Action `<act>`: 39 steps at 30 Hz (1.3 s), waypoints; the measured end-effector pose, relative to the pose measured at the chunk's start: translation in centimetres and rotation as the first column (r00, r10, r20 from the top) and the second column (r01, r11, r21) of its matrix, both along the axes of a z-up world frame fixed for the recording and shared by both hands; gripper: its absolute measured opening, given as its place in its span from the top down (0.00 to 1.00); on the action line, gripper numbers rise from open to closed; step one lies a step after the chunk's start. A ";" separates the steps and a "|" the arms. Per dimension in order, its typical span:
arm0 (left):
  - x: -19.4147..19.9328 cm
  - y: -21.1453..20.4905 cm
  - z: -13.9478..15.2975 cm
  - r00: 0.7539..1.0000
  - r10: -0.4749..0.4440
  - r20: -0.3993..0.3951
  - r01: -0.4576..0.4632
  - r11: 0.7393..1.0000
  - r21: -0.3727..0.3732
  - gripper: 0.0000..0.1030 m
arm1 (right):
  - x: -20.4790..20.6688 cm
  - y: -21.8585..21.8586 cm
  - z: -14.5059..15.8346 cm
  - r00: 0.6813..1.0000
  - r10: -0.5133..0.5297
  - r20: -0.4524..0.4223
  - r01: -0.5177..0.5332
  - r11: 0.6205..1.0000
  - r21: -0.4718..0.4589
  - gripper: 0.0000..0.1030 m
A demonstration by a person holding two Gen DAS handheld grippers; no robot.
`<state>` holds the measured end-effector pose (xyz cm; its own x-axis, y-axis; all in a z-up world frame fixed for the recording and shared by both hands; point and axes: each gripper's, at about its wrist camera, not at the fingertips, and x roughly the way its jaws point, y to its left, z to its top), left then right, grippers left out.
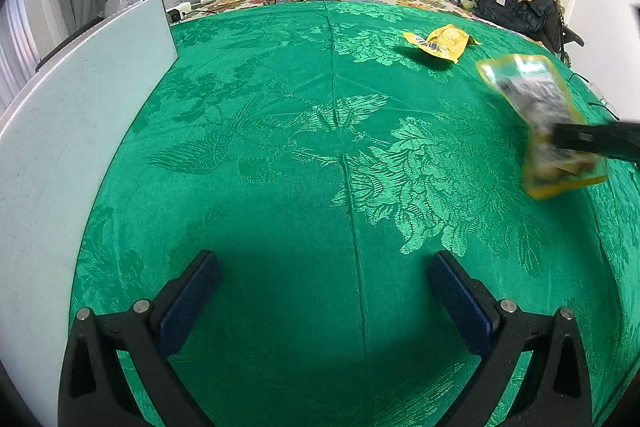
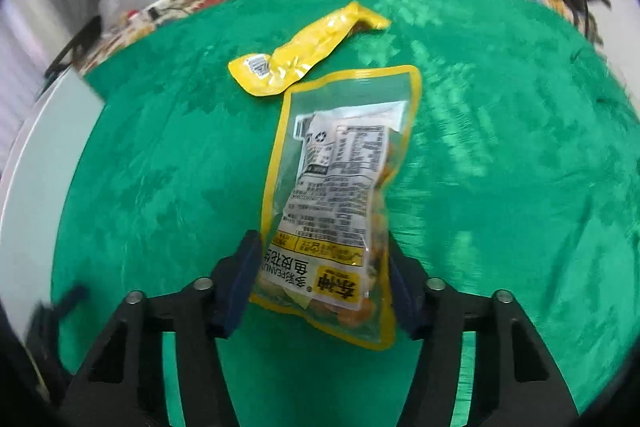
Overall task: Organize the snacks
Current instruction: 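Grasp the yellow peanut packet with the right tool and lift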
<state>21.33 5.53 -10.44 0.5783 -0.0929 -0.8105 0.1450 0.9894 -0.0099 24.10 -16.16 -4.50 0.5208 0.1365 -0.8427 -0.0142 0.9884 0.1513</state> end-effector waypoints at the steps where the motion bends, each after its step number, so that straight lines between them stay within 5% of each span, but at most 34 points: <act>1: 0.0 0.0 0.0 1.000 0.000 0.000 0.000 1.000 0.000 0.00 | -0.8 -1.1 0.7 1.000 0.006 0.023 -0.006 1.000 -0.019 0.63; 8: 0.0 0.0 0.0 1.000 0.000 0.000 0.000 1.000 0.000 0.00 | -4.0 -7.0 0.0 0.998 -0.004 0.063 0.006 1.000 -0.026 0.68; 12: 0.0 0.0 0.0 1.000 0.000 0.000 0.000 1.000 0.000 0.00 | -3.6 -8.3 -0.9 0.997 -0.042 0.063 0.038 0.998 0.058 0.32; 20: 0.1 0.0 0.0 1.000 0.000 0.000 0.000 1.000 0.000 0.00 | -1.8 -6.5 -1.4 0.999 -0.050 0.015 0.049 0.996 0.070 0.25; 24: 0.1 0.0 0.0 1.000 0.000 0.000 0.000 1.000 0.000 0.00 | -1.2 -3.5 -2.7 0.999 0.034 0.009 -0.033 0.993 -0.113 0.12; 29: 0.1 0.0 0.0 1.000 0.000 0.000 0.000 1.000 0.003 0.00 | -2.4 -4.0 -2.7 0.994 0.078 0.074 -0.070 0.991 -0.113 0.21; 31: 0.1 0.0 0.0 1.000 0.000 0.000 0.000 1.000 0.003 0.00 | -3.6 -5.4 -2.6 0.993 0.069 0.094 -0.057 0.991 -0.124 0.43; 36: 0.5 -0.1 0.1 1.000 0.005 -0.005 -0.005 1.000 0.004 0.00 | -5.4 -8.4 -2.8 0.987 0.049 0.150 -0.030 0.992 -0.122 0.44; 39: 3.4 -1.4 0.5 0.994 -0.050 -0.094 0.052 0.998 0.024 0.00 | -5.4 -9.1 -2.6 0.988 0.021 0.154 -0.008 0.996 -0.085 0.44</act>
<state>24.69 4.08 -9.92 0.4950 -0.0977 -0.8634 0.1948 0.9808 0.0007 18.72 -25.27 -7.14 0.6443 0.0773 -0.7608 -0.0454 0.9970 0.0629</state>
